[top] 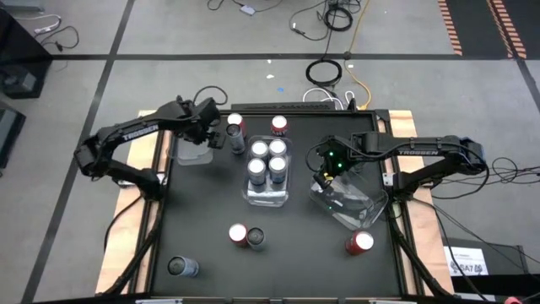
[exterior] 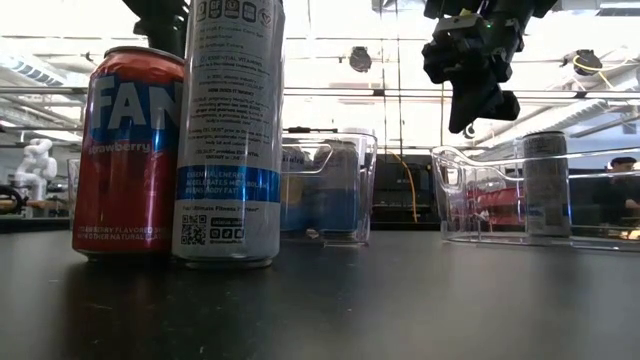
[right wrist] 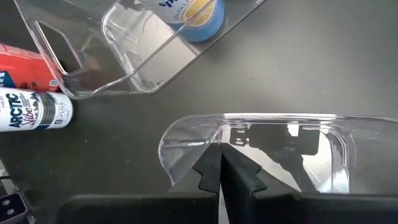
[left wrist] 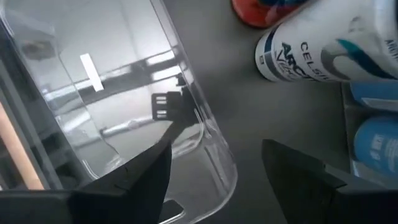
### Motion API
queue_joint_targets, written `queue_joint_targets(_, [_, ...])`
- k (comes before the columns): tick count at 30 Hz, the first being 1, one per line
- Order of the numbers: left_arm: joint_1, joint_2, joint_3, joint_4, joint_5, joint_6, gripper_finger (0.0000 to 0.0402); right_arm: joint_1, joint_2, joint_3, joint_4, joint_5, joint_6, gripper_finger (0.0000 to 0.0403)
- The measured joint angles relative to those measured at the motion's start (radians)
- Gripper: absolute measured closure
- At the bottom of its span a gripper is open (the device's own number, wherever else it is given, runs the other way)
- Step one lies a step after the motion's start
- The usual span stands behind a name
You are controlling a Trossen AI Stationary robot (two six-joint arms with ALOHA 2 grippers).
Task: Sort soda cans
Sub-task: Move the top transparent bin to the middle left of the table
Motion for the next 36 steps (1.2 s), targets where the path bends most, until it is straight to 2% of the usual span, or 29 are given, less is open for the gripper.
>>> queue_joint_targets(12, [-0.034, 0.129, 0.0, -0.076, 0.02, -0.123, 0.014, 0.0, 0.0, 0.0, 0.002, -0.002, -0.007, 0.0403])
queue_joint_targets(15, [-0.058, 0.142, 0.0, -0.1, 0.02, -0.175, 0.0152, 0.0, 0.0, 0.0, 0.006, -0.002, -0.019, 0.0403])
queue_joint_targets(19, [-0.097, 0.143, 0.0, -0.105, 0.02, -0.234, 0.0195, 0.0, 0.0, 0.0, 0.01, -0.002, -0.043, 0.0403])
queue_joint_targets(30, [-0.249, 0.143, 0.0, -0.104, 0.08, -0.412, 0.0364, 0.0, 0.0, 0.0, 0.012, -0.006, -0.101, 0.0403])
queue_joint_targets(33, [-0.309, 0.142, 0.001, -0.093, 0.099, -0.455, 0.0384, 0.0, 0.0, 0.0, 0.012, -0.007, -0.119, 0.0403])
queue_joint_targets(36, [-0.381, 0.142, 0.002, -0.091, 0.124, -0.512, 0.0383, 0.0, 0.0, 0.0, 0.011, -0.007, -0.132, 0.0403])
